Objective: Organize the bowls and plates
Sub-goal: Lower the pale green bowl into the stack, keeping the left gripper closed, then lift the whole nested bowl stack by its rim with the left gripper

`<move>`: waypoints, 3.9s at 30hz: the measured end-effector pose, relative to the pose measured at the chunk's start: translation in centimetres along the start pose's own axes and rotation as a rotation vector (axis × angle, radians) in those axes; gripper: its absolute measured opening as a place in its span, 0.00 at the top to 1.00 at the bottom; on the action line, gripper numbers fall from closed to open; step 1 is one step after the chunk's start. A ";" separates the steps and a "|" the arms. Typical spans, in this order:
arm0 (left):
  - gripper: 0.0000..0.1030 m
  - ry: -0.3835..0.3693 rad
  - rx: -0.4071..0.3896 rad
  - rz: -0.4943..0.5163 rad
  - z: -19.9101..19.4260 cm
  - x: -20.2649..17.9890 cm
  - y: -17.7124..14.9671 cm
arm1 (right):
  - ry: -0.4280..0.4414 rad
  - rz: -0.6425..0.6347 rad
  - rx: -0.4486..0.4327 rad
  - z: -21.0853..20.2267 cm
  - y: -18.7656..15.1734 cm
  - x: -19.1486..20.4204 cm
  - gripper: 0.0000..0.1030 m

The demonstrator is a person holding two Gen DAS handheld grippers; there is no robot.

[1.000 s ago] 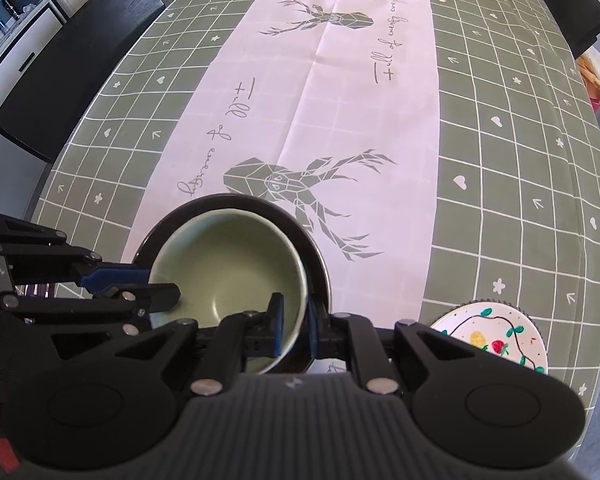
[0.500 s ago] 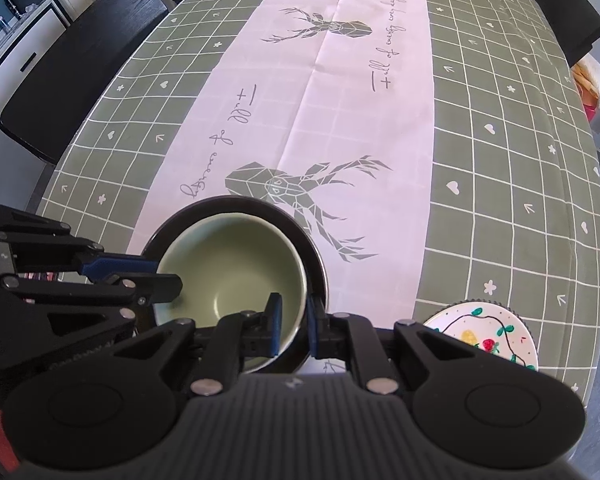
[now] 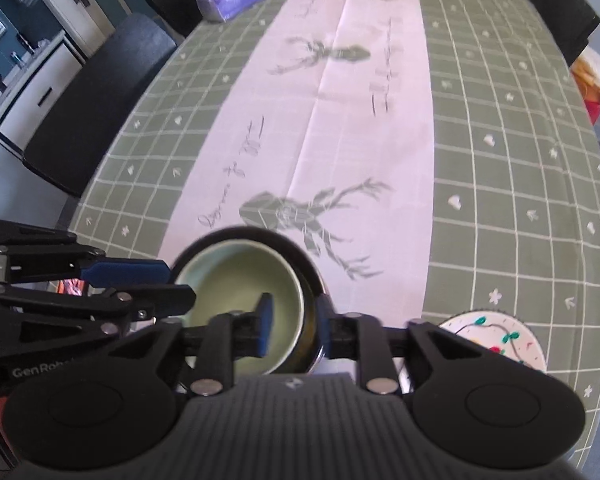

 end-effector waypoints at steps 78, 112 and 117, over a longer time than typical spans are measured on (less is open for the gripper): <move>0.52 -0.045 0.099 -0.340 6.7 5.6 -4.6 | 0.196 0.419 0.190 8.3 -4.8 -3.7 0.55; 0.57 0.003 0.011 -0.376 6.0 4.4 -4.9 | 0.178 0.491 0.170 7.4 -6.0 -4.2 0.61; 0.57 -0.006 0.006 -0.376 5.8 4.1 -4.5 | 0.166 0.483 0.156 6.7 -5.9 -4.2 0.62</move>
Point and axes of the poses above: each gripper's, at about its wrist camera, not at the fingertips, and z roughly the way its jaws point, x to its left, y to its top, the point moved 2 cm from there along z, roughly the way its jaws point, and after that the axes turned 7 degrees about -y, right-handed, at the moved point
